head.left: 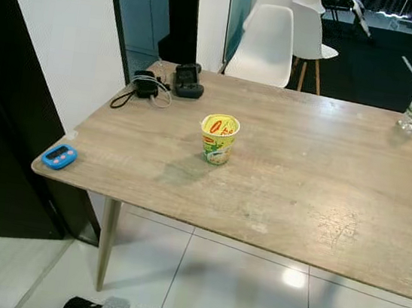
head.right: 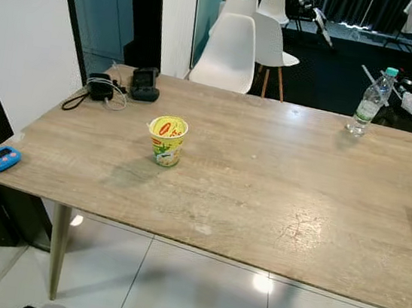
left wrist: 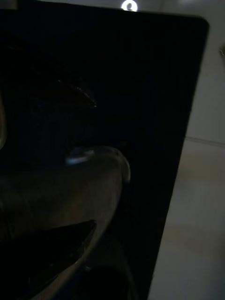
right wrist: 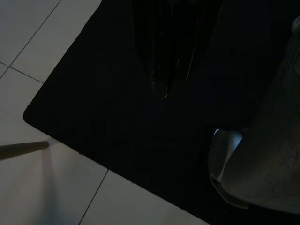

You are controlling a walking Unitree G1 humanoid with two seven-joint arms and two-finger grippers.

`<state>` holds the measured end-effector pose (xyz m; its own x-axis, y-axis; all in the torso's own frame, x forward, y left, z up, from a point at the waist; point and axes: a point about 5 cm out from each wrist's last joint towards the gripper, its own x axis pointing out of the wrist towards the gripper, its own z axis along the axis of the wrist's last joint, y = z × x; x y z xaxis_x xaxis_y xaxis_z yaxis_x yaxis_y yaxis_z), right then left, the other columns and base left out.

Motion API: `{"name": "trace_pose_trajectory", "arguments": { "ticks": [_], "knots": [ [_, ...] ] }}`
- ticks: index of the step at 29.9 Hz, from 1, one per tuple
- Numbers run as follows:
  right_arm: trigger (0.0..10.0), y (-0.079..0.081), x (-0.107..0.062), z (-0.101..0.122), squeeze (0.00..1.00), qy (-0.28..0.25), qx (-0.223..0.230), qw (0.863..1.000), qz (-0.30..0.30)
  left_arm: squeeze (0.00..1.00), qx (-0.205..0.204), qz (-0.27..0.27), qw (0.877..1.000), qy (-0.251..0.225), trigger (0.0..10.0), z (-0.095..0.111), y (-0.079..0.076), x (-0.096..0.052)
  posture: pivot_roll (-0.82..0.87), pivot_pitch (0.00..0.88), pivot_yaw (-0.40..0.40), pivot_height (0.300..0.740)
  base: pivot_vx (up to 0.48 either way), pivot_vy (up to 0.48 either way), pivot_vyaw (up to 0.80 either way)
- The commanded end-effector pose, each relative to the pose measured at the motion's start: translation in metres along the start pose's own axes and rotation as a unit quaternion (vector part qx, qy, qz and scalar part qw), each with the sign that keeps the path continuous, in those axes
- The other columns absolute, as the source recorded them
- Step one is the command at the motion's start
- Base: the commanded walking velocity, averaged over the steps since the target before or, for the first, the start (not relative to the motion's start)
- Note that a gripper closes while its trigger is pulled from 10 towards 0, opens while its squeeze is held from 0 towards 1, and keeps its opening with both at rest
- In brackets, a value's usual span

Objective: Restocking fridge

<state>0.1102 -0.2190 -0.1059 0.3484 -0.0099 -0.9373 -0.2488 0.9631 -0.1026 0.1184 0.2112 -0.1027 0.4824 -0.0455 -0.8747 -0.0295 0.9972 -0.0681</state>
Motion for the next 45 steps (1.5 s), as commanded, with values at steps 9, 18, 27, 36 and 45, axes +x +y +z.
{"name": "trace_pose_trajectory", "arguments": {
  "ticks": [9, 18, 27, 36, 45],
  "knots": [
    [10.0, 0.006, 0.001, 0.002, 0.00, -0.002, -0.005, 1.000, 0.006, 0.00, 0.002, 0.076, 0.997, 0.020, 10.0, -0.013, 0.033, -0.011, 0.06, 0.000, -0.024, 0.740, 0.000, -0.385, 0.00],
    [10.0, 0.011, 0.002, 0.001, 0.00, -0.001, -0.002, 1.000, 0.010, 0.00, -0.041, 0.219, 0.975, -0.001, 10.0, -0.004, 0.070, -0.023, 0.06, 0.000, -0.020, 0.740, 0.000, -0.049, 0.00],
    [10.0, 0.010, 0.001, 0.000, 0.00, 0.000, 0.000, 1.000, 0.008, 0.00, -0.154, 0.344, 0.926, -0.031, 10.0, -0.007, 0.113, -0.046, 0.06, 0.000, -0.019, 0.740, 0.000, 0.000, 0.00],
    [10.0, 0.007, 0.001, -0.001, 0.00, 0.001, -0.002, 1.000, 0.008, 0.00, -0.283, 0.580, 0.749, -0.152, 10.0, 0.015, 0.212, -0.130, 0.07, 0.000, -0.040, 0.740, 0.000, 0.000, 0.00],
    [10.0, -0.001, 0.000, 0.004, 0.00, -0.002, -0.010, 1.000, 0.002, 0.00, -0.189, 0.578, 0.631, -0.482, 10.0, 0.181, 0.263, -0.241, 0.08, 0.000, -0.047, 0.740, 0.000, 0.000, 0.00]
  ]
}}
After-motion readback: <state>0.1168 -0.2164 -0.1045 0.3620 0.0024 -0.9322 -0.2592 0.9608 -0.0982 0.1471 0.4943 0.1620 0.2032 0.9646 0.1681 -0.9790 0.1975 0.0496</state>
